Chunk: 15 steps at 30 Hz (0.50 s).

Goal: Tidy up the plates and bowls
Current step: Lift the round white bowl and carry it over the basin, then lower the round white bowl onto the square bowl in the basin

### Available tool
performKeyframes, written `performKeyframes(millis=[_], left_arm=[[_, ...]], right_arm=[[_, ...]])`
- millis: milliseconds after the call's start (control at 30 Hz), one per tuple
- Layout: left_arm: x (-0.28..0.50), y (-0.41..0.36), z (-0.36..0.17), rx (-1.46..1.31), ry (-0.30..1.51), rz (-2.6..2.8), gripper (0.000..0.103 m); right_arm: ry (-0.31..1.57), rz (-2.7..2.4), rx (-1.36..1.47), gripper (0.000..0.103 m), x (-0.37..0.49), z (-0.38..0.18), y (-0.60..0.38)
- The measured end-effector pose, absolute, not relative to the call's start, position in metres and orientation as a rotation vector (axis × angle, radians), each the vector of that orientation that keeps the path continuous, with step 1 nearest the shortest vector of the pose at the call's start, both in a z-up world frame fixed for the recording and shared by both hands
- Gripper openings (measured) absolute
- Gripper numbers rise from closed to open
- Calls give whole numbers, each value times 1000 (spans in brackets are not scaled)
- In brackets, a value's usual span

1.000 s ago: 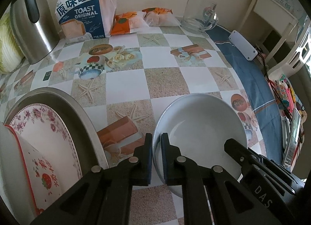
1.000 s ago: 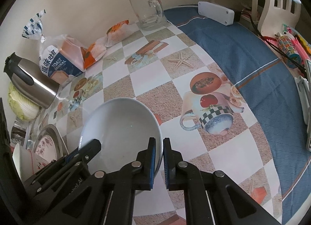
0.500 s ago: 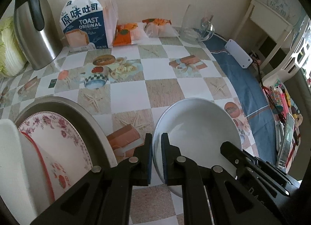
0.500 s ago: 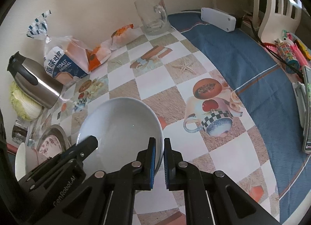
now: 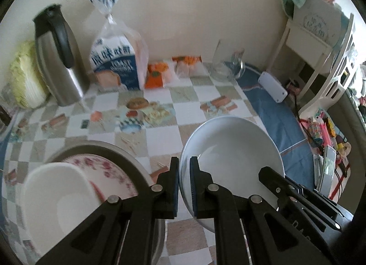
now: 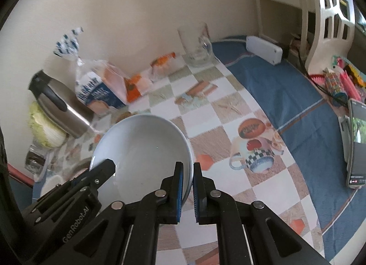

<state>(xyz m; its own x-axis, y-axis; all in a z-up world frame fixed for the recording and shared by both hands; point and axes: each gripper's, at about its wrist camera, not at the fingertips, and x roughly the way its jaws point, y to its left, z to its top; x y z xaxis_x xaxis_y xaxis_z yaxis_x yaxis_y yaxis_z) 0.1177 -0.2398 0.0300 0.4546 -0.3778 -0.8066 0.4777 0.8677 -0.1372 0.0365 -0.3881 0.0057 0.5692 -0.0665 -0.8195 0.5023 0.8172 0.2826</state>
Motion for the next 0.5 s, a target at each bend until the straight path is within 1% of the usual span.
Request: performKeyframes(millis=[300,500], left_arm=[[112,-187,72,80,895,-464,9],[111,-140,86,41,871,-390,9]], right_arm=[[838,-261,489,9,40,50,-348],[818,-180,445,9,49,67,-307]])
